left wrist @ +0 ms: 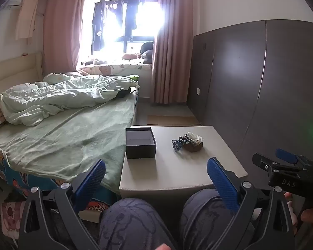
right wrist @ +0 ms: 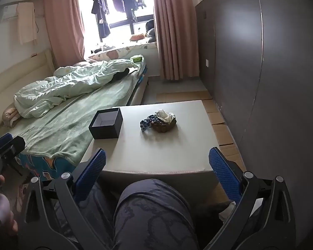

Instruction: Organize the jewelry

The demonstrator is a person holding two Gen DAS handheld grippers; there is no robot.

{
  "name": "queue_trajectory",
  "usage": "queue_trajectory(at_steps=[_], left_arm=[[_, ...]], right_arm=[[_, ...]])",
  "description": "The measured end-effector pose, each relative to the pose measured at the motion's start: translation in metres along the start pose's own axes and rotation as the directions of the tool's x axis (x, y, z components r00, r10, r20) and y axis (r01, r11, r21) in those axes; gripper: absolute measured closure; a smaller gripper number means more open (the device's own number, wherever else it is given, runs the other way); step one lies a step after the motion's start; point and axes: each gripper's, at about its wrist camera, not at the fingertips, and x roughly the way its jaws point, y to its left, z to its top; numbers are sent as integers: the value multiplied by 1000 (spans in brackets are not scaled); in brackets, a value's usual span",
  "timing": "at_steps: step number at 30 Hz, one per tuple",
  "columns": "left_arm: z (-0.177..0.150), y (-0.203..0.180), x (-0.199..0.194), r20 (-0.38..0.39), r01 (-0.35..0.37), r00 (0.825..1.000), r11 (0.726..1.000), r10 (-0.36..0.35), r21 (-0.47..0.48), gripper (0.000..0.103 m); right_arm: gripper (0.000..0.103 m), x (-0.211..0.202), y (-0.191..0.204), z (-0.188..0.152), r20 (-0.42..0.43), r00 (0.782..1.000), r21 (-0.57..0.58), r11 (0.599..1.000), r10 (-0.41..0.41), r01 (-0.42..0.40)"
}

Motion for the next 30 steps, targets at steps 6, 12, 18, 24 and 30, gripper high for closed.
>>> queue_trajectory(at_steps=[6, 12, 18, 24, 30], left_arm=[[-4, -3, -4, 23, 10, 1000, 1000, -9, -15, 8], [-6, 6, 1, 8, 18, 1000, 1000, -18, -20, 8], [2, 1, 4, -3, 16, 1000, 1000, -16, -23, 8], [2, 4, 3, -3, 23, 1000, 999, -23, -24, 8], [1, 6, 5, -3, 24, 1000, 999, -24, -27, 8]], right_arm=[[5, 0, 2, 0, 15, 1000, 7, 1000, 10, -10], [5, -1, 2, -1, 14, 1000, 11, 1000, 9, -10], [5, 0, -1, 3, 12, 1000, 4, 1000, 7, -7], [5, 2, 6, 2, 21, 1000, -5, 1000, -3, 3], [5, 1, 8, 2, 22, 1000, -7, 1000, -6, 6]])
